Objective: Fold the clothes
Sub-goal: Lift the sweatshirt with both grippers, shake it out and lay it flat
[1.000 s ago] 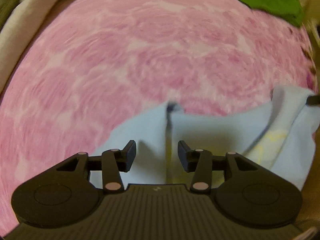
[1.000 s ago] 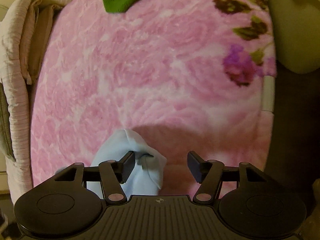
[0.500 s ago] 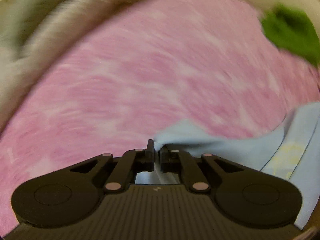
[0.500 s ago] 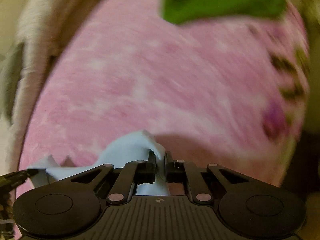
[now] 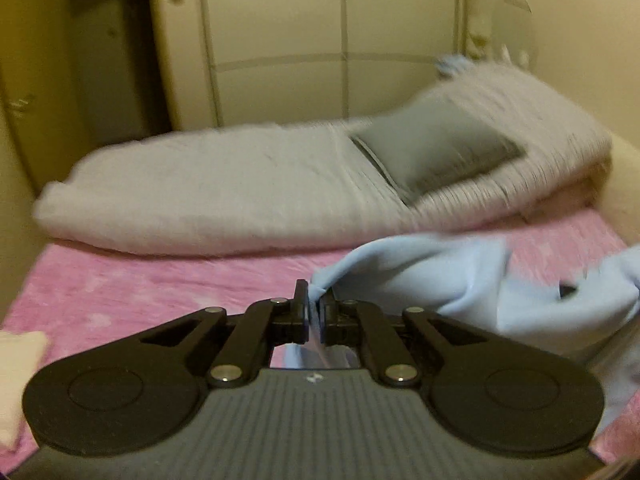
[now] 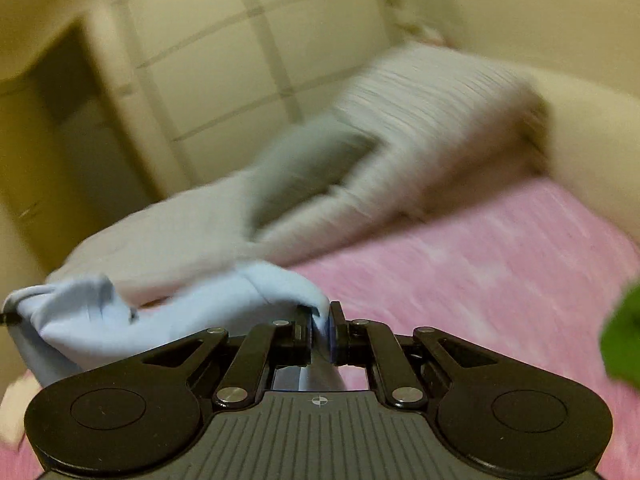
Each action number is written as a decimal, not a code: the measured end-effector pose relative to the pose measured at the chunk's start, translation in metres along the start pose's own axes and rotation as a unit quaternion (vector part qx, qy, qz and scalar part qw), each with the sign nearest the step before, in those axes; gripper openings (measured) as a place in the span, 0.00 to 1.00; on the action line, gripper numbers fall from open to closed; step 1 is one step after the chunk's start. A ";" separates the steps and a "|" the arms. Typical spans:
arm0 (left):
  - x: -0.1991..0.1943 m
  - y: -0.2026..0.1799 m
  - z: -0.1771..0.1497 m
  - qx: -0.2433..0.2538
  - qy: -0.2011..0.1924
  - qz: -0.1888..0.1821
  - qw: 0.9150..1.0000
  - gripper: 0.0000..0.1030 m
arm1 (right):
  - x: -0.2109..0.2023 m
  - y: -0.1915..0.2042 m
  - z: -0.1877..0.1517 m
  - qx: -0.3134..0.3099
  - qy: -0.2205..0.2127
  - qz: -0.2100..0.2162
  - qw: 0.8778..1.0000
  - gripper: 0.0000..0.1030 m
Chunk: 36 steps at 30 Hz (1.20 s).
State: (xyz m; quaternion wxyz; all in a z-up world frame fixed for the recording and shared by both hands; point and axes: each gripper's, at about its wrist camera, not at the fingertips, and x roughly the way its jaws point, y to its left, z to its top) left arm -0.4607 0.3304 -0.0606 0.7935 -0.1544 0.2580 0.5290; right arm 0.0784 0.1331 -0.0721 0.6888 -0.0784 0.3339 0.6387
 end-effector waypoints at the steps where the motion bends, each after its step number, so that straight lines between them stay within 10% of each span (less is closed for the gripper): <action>1: -0.022 0.007 -0.002 -0.004 -0.010 0.007 1.000 0.03 | -0.003 0.011 0.008 -0.024 -0.005 0.016 1.000 0.06; 10: -0.170 0.061 -0.015 -0.071 -0.055 0.041 0.995 0.03 | -0.064 0.085 0.053 -0.180 -0.033 0.136 0.974 0.06; 16: -0.195 0.083 0.027 -0.053 -0.096 0.040 0.993 0.04 | -0.079 0.114 0.098 -0.224 -0.090 0.169 0.956 0.06; 22: -0.050 0.107 0.070 -0.047 -0.042 0.039 0.997 0.10 | 0.029 0.121 0.144 -0.162 -0.036 0.139 0.976 0.09; 24: 0.026 0.112 0.069 -0.057 0.006 0.054 0.997 0.13 | 0.101 0.113 0.149 -0.107 0.025 0.101 0.989 0.33; 27: 0.110 0.118 0.051 -0.068 0.074 0.109 0.989 0.14 | 0.177 0.101 0.128 -0.060 0.082 0.002 0.995 0.42; 36: 0.110 0.103 -0.082 -0.129 0.217 0.079 0.964 0.15 | 0.203 0.082 -0.045 -0.075 0.242 0.007 0.967 0.45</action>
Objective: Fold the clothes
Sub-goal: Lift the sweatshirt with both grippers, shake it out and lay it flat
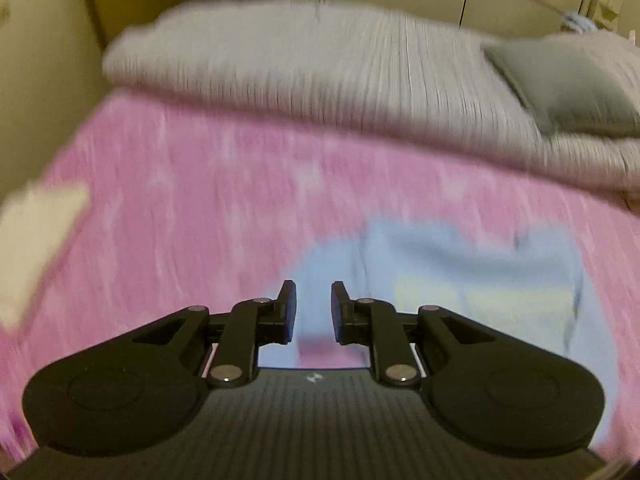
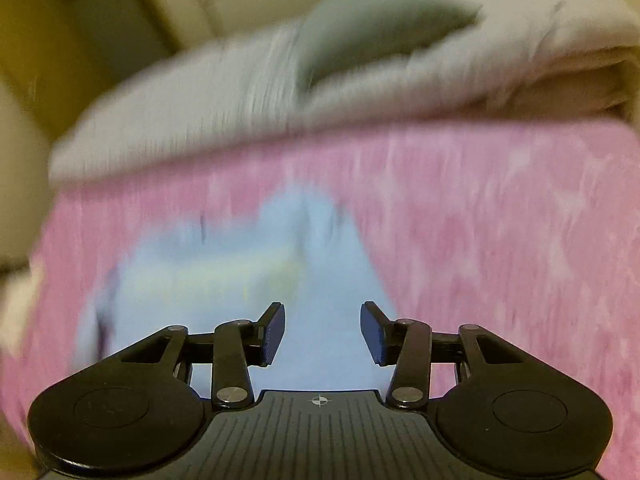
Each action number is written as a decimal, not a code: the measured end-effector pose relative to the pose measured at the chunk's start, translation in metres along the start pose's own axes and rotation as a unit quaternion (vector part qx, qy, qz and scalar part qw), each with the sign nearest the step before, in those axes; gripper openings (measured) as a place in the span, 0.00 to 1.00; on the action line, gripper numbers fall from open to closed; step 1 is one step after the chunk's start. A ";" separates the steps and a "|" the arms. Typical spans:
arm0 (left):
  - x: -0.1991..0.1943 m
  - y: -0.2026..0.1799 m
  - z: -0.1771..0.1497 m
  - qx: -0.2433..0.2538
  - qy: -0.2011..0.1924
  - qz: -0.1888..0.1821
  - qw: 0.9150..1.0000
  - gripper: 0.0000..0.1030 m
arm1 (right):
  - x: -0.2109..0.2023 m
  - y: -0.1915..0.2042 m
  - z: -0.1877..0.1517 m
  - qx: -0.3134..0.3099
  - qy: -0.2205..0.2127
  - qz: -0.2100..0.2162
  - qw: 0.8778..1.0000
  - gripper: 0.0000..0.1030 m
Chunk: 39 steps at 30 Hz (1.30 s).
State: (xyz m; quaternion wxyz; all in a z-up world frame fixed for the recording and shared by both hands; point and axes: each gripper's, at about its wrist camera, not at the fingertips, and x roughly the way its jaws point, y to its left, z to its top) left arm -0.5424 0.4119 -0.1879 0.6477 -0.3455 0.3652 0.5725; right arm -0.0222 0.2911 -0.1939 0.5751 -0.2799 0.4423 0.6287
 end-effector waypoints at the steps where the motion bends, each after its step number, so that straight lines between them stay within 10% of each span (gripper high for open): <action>1: -0.001 -0.006 -0.021 -0.007 0.022 -0.009 1.000 0.15 | 0.010 0.011 -0.024 -0.029 0.024 -0.001 0.999 0.45; 10: -0.024 -0.052 -0.135 -0.009 0.122 -0.043 0.992 0.15 | 0.093 0.098 -0.163 -0.331 0.144 0.016 0.933 0.45; 13: -0.030 -0.053 -0.145 -0.025 0.121 -0.043 0.991 0.15 | 0.100 0.074 -0.161 -0.264 0.162 0.032 0.950 0.45; 17: -0.038 -0.055 -0.158 -0.046 0.119 -0.044 0.991 0.15 | 0.105 0.021 -0.152 -0.029 0.140 0.077 0.987 0.45; 20: -0.044 -0.056 -0.167 -0.062 0.117 -0.045 0.990 0.15 | 0.116 -0.004 -0.149 0.100 0.120 0.101 0.983 0.45; 23: -0.050 -0.057 -0.176 -0.075 0.115 -0.045 0.990 0.15 | 0.124 -0.014 -0.146 0.157 0.134 0.115 0.972 0.01; 27: -0.053 -0.059 -0.177 -0.071 0.112 -0.035 0.991 0.15 | 0.098 -0.031 -0.121 0.191 0.140 0.174 0.956 0.00; 30: -0.055 -0.060 -0.175 -0.068 0.110 -0.028 0.991 0.15 | 0.059 -0.074 -0.090 0.287 0.069 0.271 0.916 0.00; 33: -0.057 -0.062 -0.173 -0.064 0.105 -0.024 0.992 0.15 | 0.016 -0.147 -0.079 0.441 -0.086 0.307 0.839 0.00; 37: -0.054 -0.064 -0.179 -0.067 0.110 -0.018 0.992 0.15 | -0.015 -0.245 -0.127 0.686 -0.226 0.161 0.673 0.15; 38: -0.054 -0.064 -0.180 -0.067 0.112 -0.017 0.991 0.15 | -0.018 -0.257 -0.139 0.709 -0.217 0.127 0.659 0.26; 39: -0.053 -0.065 -0.182 -0.068 0.114 -0.015 0.991 0.15 | -0.020 -0.265 -0.147 0.707 -0.204 0.104 0.669 0.31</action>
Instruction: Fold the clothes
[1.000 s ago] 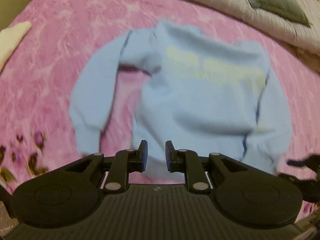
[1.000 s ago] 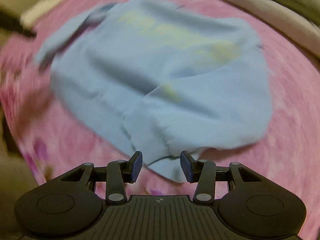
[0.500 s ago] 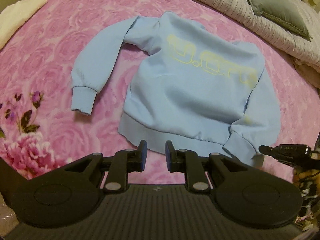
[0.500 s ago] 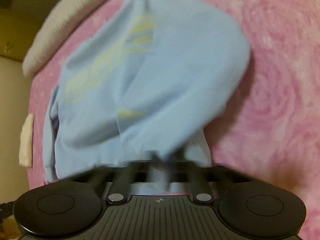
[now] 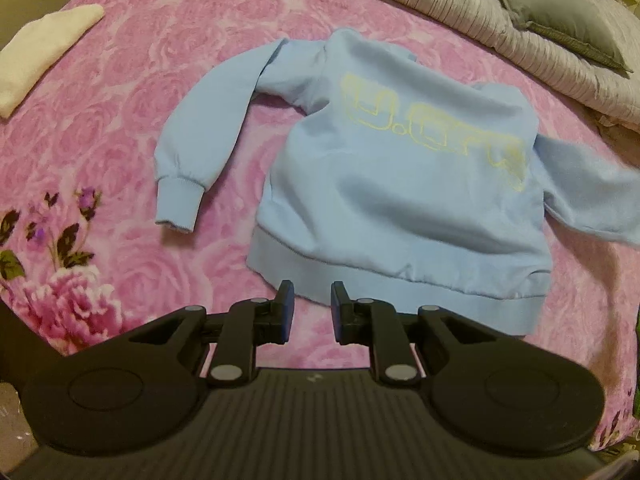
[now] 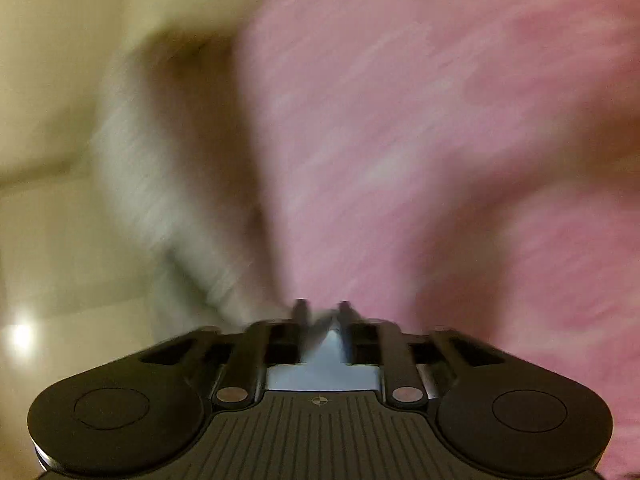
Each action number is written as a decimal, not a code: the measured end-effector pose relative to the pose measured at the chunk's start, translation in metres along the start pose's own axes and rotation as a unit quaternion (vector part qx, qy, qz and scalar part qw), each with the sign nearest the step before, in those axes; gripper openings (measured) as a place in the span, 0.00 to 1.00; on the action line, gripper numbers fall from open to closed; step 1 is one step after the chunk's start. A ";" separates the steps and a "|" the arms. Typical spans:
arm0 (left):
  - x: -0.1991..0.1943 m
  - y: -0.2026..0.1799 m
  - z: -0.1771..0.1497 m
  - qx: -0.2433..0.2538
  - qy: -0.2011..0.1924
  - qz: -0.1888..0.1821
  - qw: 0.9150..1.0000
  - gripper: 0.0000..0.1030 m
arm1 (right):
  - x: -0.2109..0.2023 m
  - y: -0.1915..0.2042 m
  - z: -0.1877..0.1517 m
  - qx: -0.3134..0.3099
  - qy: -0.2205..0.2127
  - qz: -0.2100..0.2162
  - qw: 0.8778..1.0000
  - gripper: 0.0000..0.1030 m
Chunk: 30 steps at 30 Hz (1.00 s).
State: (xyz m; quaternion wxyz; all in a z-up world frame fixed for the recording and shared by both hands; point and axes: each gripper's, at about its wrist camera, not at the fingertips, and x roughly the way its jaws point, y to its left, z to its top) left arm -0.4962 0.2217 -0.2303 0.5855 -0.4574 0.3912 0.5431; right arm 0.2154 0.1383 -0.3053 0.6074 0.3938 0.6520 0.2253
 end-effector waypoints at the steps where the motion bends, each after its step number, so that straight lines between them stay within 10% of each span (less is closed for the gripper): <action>1: 0.001 0.000 -0.001 -0.001 0.002 0.001 1.000 0.15 | -0.004 -0.006 0.008 -0.012 -0.005 -0.025 1.000 0.33; 4: 0.011 0.003 -0.008 -0.008 0.012 0.005 1.000 0.15 | 0.000 -0.023 -0.006 -0.133 0.043 -0.110 0.984 0.40; 6: 0.021 0.006 -0.010 -0.013 0.019 0.002 1.000 0.18 | 0.002 -0.041 -0.029 -0.229 0.105 -0.167 0.953 0.40; 12: 0.057 0.017 -0.005 -0.006 0.021 -0.011 1.000 0.27 | 0.027 -0.098 -0.153 -0.480 0.285 -0.222 0.799 0.41; 15: 0.078 0.024 0.004 0.022 0.011 -0.021 0.999 0.29 | 0.032 -0.120 -0.204 -0.519 0.335 -0.196 0.762 0.42; 23: 0.129 0.045 0.025 0.112 -0.002 -0.053 0.992 0.43 | 0.048 -0.143 -0.260 -0.575 0.314 -0.160 0.739 0.50; 27: 0.156 0.058 0.029 0.083 0.010 -0.092 0.992 0.39 | 0.054 -0.157 -0.265 -0.559 0.289 -0.156 0.761 0.55; 28: 0.161 0.060 0.031 0.071 0.020 -0.105 0.992 0.25 | 0.052 -0.157 -0.263 -0.547 0.278 -0.158 0.774 0.55; 30: 0.161 0.058 0.034 0.064 0.039 -0.116 0.990 0.13 | 0.040 -0.149 -0.260 -0.520 0.272 -0.168 0.792 0.10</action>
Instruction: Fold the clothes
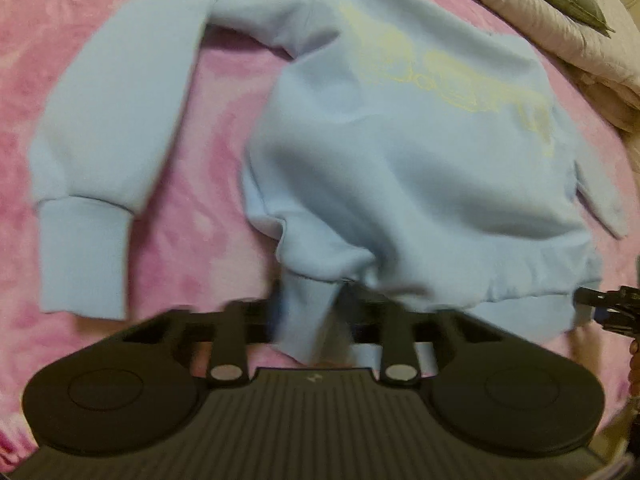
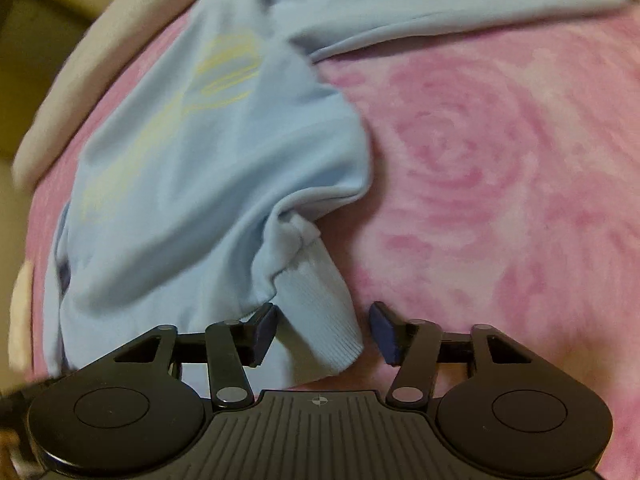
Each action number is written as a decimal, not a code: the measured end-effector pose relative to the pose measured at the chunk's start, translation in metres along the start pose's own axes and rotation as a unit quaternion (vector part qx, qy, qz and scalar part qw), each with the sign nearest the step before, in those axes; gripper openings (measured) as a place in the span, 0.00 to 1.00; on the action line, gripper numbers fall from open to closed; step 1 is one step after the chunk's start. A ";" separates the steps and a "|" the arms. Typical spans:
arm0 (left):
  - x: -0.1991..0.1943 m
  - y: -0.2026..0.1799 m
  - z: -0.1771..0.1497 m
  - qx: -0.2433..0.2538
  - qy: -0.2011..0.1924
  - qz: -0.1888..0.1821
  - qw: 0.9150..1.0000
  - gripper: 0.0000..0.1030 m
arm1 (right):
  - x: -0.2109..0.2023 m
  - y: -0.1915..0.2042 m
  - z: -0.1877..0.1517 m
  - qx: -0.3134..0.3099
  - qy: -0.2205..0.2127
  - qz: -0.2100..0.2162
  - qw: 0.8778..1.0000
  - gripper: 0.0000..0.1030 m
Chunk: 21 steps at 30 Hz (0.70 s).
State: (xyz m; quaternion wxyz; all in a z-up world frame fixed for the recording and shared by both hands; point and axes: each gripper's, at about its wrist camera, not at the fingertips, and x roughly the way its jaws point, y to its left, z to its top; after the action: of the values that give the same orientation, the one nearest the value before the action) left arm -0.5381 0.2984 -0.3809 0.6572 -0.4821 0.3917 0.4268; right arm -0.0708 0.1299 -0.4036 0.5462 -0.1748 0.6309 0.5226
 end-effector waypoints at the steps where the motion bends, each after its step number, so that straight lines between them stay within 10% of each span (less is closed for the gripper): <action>1: -0.004 -0.002 0.001 -0.001 0.008 -0.004 1.000 0.11 | -0.009 0.001 -0.001 0.015 0.004 0.002 1.000 0.10; 9: -0.112 0.022 -0.021 -0.045 0.010 -0.082 0.996 0.11 | -0.108 0.016 -0.038 0.082 0.031 0.032 0.996 0.09; 14: -0.079 0.017 -0.052 -0.011 0.066 -0.001 0.998 0.21 | -0.099 0.018 -0.076 0.093 0.056 -0.031 0.994 0.21; 17: -0.053 0.012 -0.070 0.015 0.104 0.055 0.993 0.20 | -0.070 0.025 -0.101 0.036 0.098 -0.166 0.981 0.28; 21: -0.058 0.005 -0.080 0.014 0.080 0.075 0.994 0.25 | -0.070 0.046 -0.114 -0.036 0.073 -0.204 0.976 0.29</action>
State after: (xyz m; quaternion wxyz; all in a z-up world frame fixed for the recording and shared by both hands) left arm -0.5700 0.2111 -0.3473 0.5965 -0.4747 0.4845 0.4291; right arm -0.1403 0.0265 -0.3372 0.5875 -0.3567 0.6009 0.4081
